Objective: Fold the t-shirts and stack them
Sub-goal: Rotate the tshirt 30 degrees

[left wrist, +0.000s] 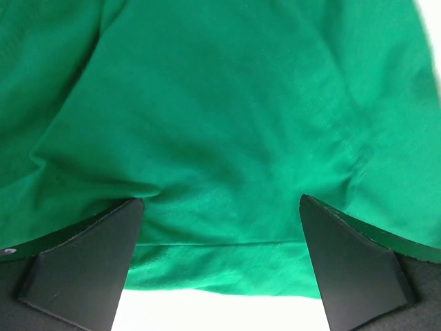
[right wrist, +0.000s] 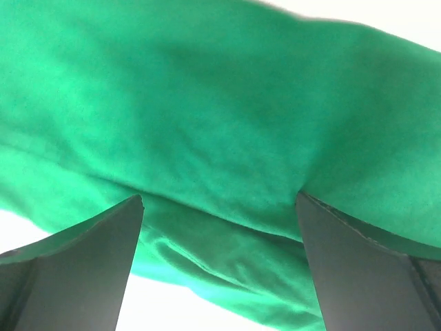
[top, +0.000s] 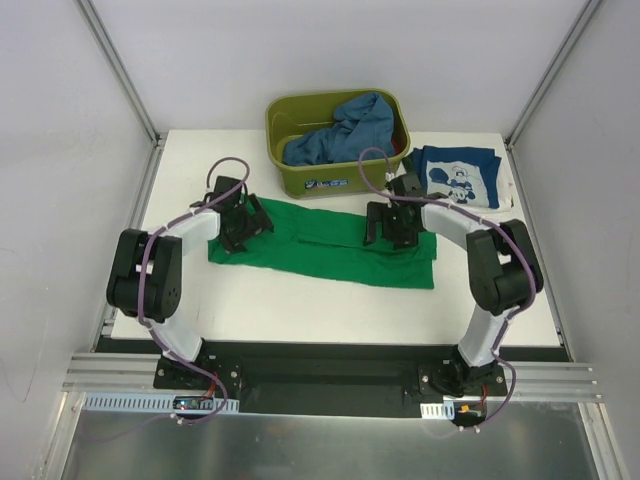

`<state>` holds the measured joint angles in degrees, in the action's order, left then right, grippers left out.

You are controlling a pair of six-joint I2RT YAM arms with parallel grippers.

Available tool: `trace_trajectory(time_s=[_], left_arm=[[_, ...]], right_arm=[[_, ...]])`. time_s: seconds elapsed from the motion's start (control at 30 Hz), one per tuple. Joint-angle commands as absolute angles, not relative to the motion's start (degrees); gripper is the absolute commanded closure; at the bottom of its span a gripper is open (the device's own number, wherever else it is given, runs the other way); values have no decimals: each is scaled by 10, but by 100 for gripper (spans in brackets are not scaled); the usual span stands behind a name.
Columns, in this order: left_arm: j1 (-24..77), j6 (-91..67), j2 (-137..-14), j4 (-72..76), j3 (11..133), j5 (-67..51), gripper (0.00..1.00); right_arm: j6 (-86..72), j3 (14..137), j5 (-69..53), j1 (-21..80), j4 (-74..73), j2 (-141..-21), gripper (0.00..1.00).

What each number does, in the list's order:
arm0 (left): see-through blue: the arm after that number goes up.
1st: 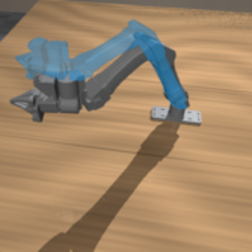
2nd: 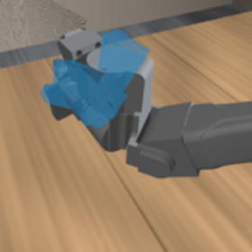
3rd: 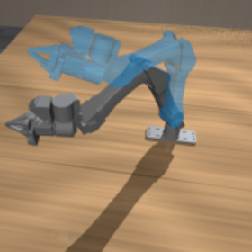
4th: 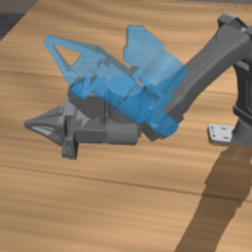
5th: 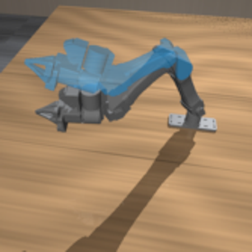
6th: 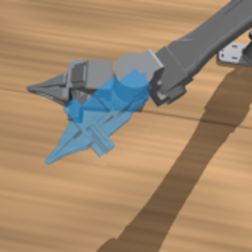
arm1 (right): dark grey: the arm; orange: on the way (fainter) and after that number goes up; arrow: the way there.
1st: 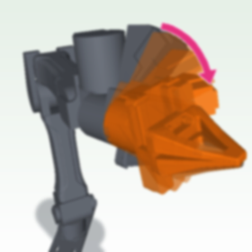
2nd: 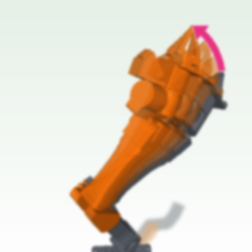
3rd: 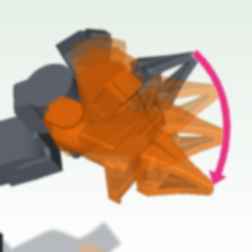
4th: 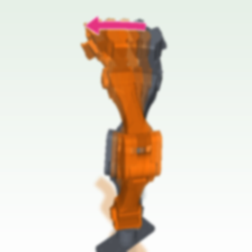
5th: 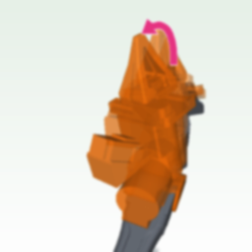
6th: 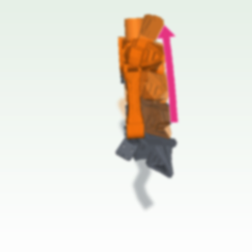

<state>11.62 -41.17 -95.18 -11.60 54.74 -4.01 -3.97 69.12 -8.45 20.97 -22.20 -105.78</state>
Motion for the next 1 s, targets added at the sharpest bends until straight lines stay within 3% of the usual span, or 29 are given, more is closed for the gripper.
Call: trace_trajectory(time_s=[0.0, 0.2, 0.4, 0.43, 0.47, 0.57, 0.8, 0.97], left_arm=[[80, -420, -1026, -148, 582, -37, 1], [22, -401, -1072, -228, 670, -10, 1], [-9, -366, -1153, -266, 795, 11, 1], [-10, -369, -1170, -266, 824, 11, 3], [-11, -367, -1186, -272, 845, -9, 18], [-22, -375, -1227, -296, 910, -29, 1], [-25, -345, -1304, -327, 1061, -3, 1], [-25, -340, -1304, -330, 1117, -10, 1]], right_arm=[[-74, 583, -199, 256, -213, -986, 3], [-108, 521, -183, 366, -221, -919, 3], [-153, 532, -185, 461, -196, -932, 3], [-175, 533, -191, 470, -186, -933, 3], [-184, 534, -193, 487, -165, -933, 3], [-208, 548, -190, 518, -148, -940, 3], [-205, 569, -173, 550, -146, -918, 3], [-210, 528, -87, 555, -159, -806, 3]])
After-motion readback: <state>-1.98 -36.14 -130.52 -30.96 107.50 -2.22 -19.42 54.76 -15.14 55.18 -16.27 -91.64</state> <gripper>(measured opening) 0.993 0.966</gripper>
